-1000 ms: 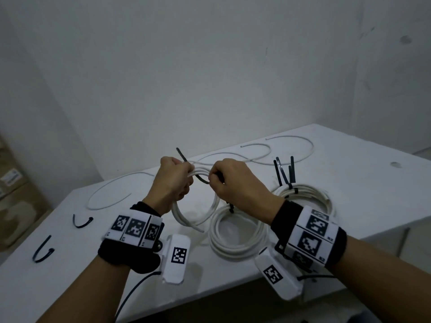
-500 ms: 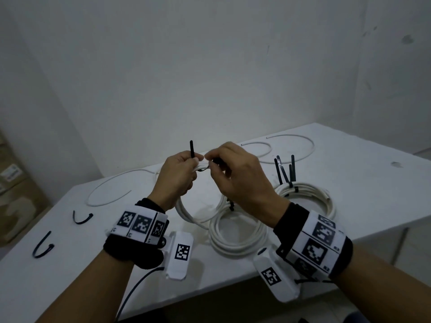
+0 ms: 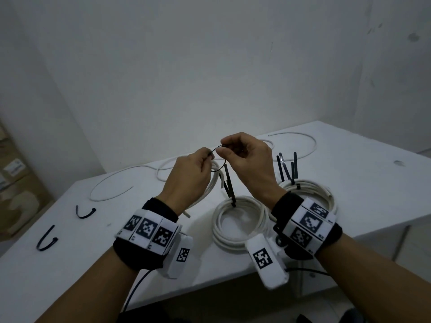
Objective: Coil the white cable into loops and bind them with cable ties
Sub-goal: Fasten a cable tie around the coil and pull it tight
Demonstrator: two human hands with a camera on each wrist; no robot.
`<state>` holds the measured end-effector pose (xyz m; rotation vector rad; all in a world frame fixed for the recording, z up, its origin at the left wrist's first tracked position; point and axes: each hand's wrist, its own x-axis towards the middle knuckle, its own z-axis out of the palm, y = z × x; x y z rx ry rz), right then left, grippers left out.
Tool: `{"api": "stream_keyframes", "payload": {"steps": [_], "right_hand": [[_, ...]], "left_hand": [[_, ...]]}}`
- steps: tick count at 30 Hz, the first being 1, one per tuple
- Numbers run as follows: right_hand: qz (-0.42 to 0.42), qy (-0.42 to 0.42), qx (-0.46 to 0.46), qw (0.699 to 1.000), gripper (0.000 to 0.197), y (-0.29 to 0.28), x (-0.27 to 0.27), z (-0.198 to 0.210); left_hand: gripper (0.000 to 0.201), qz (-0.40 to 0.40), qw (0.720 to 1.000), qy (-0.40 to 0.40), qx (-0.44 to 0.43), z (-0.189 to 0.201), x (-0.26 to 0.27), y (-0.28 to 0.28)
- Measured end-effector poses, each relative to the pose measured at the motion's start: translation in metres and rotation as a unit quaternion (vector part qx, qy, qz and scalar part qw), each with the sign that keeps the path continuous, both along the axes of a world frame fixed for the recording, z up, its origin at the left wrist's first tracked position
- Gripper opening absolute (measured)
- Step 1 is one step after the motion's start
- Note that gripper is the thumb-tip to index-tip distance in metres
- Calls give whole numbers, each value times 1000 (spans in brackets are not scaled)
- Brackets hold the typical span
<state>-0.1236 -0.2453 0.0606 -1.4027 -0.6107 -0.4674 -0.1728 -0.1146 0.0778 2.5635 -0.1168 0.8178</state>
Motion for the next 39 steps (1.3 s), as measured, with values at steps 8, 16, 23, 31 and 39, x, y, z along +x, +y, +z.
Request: {"api": "stream_keyframes", "payload": {"steps": [8,16,23,31,39], "right_hand": [[17,-1,-12,1000,10,-3,2,-6],[35,15,-56,998,11,-8,5,-6],[36,21,-81,996,10,-12,6,-10],[19,-1,-108,994,7,-10,8,-12],[75,6,-101,992,13,-5,12,-8]], "left_hand": [[22,17,998,2,62,-3,1,1],[22,20,994,21,105,-3,-1,3],[24,21,991,29,133,-3,-1,1],[26,36,981,45,183,2,-6,-7],[28,-10,993,96,62,9,-6,-3]]}}
